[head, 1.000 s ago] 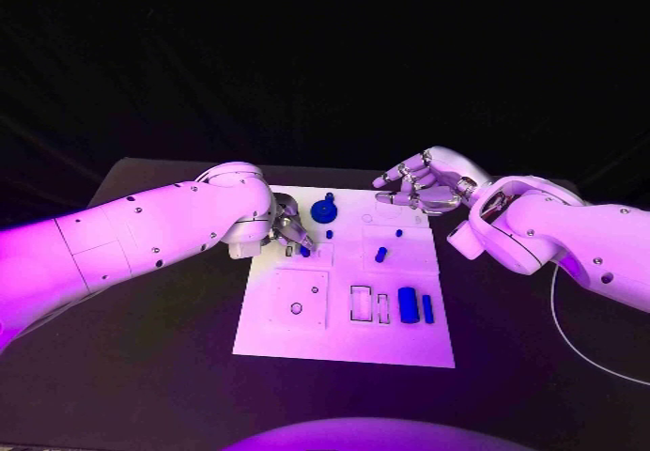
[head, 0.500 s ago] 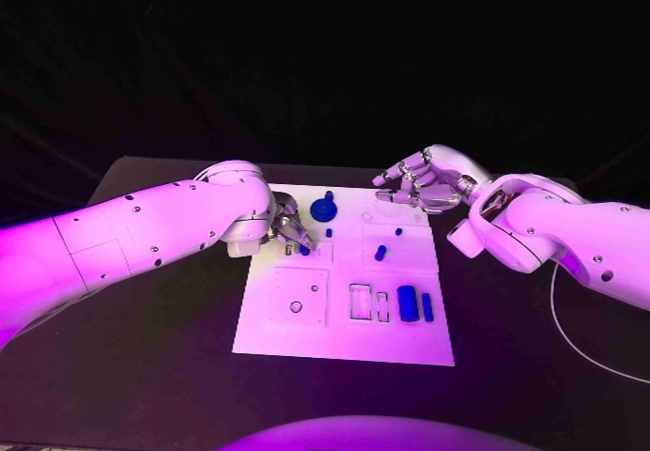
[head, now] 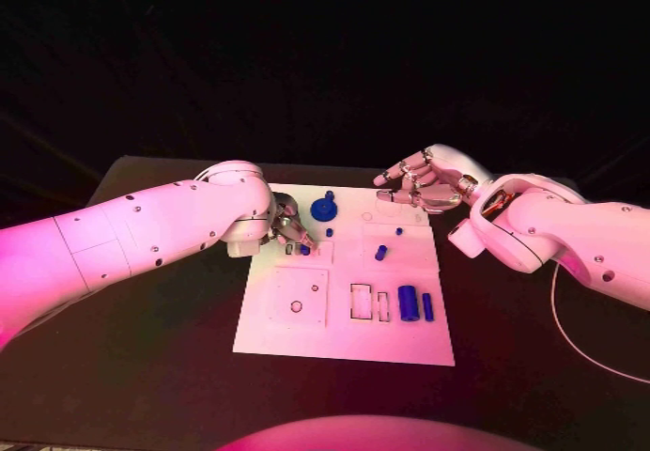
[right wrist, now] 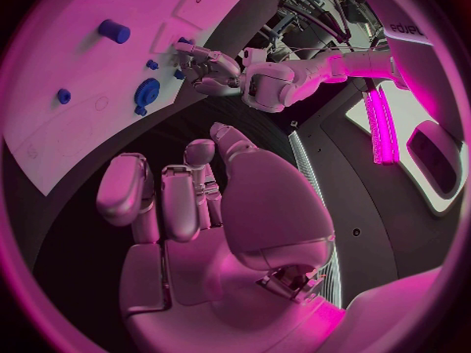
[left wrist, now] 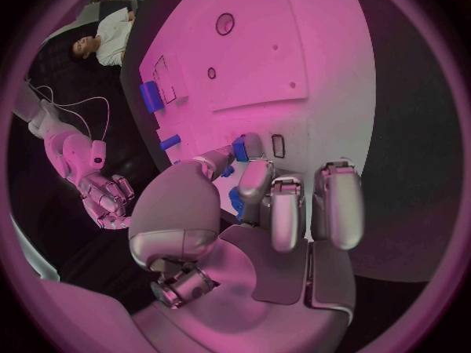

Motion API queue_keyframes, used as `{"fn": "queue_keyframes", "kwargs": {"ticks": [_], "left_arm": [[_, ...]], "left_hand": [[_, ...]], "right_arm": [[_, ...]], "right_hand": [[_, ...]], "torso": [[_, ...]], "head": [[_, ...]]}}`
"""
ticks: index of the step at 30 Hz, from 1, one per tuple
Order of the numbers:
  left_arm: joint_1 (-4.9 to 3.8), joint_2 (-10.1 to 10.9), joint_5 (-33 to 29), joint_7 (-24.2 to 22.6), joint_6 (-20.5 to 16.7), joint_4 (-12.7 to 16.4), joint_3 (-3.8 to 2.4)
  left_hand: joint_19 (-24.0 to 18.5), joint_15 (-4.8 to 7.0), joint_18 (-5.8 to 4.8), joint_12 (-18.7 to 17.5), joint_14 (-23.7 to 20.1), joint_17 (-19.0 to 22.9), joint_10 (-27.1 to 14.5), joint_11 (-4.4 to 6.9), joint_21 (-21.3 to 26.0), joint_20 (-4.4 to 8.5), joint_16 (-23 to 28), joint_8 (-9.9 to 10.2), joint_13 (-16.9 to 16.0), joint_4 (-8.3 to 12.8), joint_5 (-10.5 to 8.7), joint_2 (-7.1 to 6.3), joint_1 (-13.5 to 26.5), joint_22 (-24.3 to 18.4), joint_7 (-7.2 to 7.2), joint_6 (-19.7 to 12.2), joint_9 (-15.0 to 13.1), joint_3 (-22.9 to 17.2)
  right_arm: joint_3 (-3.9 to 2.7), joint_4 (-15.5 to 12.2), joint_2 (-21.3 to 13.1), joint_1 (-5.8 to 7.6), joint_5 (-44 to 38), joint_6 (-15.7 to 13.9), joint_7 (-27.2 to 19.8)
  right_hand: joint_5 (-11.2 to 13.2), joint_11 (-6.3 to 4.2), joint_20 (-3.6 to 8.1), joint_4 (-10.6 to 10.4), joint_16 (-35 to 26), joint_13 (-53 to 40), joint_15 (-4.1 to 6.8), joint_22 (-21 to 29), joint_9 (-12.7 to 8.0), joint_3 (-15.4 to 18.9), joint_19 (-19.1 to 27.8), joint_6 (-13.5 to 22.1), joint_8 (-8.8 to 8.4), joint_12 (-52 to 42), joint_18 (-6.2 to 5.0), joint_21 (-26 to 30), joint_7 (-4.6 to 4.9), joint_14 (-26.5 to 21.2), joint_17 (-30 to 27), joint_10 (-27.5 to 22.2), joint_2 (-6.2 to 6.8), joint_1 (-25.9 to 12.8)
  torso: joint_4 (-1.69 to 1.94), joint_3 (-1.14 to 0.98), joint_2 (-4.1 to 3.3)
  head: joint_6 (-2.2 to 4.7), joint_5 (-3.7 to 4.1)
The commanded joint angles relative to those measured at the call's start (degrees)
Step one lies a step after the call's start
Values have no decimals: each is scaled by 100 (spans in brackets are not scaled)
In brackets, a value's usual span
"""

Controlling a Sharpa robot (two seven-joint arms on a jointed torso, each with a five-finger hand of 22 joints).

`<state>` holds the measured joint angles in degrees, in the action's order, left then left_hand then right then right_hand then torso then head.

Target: Assemble the parts on the task board

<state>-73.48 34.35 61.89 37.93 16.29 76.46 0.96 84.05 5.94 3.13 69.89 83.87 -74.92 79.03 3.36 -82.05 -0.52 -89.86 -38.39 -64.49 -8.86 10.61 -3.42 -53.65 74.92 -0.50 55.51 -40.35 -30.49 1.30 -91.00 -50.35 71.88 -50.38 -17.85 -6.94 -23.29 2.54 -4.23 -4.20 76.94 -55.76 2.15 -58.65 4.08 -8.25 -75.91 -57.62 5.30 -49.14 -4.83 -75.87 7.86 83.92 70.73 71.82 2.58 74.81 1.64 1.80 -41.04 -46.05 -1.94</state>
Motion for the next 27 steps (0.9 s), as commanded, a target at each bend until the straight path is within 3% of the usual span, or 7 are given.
{"fn": "queue_keyframes", "kwargs": {"ticks": [1, 16, 27], "left_arm": [[22, -6, 6, 7, 181, -15, 15], [22, 1, 6, -11, 101, -23, 13], [22, 85, 6, -27, -54, 141, -2]], "left_hand": [[147, 38, -69, 22, 613, -1508, 44, -9, -38, 37, -14, -18, -8, -23, -9, -6, 64, 510, 2, 49, 23, 65], [160, 43, -75, 28, 613, -1508, 82, -3, -51, 44, -14, -9, -32, -247, -23, 15, 251, 543, 10, 116, 131, 451], [169, 52, -79, 33, 613, -1508, 105, 7, -60, 53, -14, -18, -52, -398, -30, -19, 312, 567, 23, 145, 199, 857]], "right_arm": [[0, -11, 0, -4, -15, 24, -44], [0, -12, -6, -4, -40, 37, -40], [0, 4, 3, -4, -37, 44, -45]], "right_hand": [[-24, 3, -6, -5, -12, 6, -37, 5, -7, -35, 50, 40, 4, 26, -119, 28, 4, 235, -5, -37, 6, -67], [-36, 0, -5, 8, -19, 16, -34, 10, -7, -62, 50, 41, 7, 35, -120, 33, 2, 234, -11, -43, 9, -43], [-34, 2, -5, 5, -19, 13, -35, 12, -7, -63, 51, 41, 7, 30, -120, 34, 4, 234, -10, -41, 13, -49]], "torso": [[-4, 1, 1], [-1, 2, -1], [3, -2, 2]], "head": [[-4, 2], [-10, 12], [-14, 19]]}}
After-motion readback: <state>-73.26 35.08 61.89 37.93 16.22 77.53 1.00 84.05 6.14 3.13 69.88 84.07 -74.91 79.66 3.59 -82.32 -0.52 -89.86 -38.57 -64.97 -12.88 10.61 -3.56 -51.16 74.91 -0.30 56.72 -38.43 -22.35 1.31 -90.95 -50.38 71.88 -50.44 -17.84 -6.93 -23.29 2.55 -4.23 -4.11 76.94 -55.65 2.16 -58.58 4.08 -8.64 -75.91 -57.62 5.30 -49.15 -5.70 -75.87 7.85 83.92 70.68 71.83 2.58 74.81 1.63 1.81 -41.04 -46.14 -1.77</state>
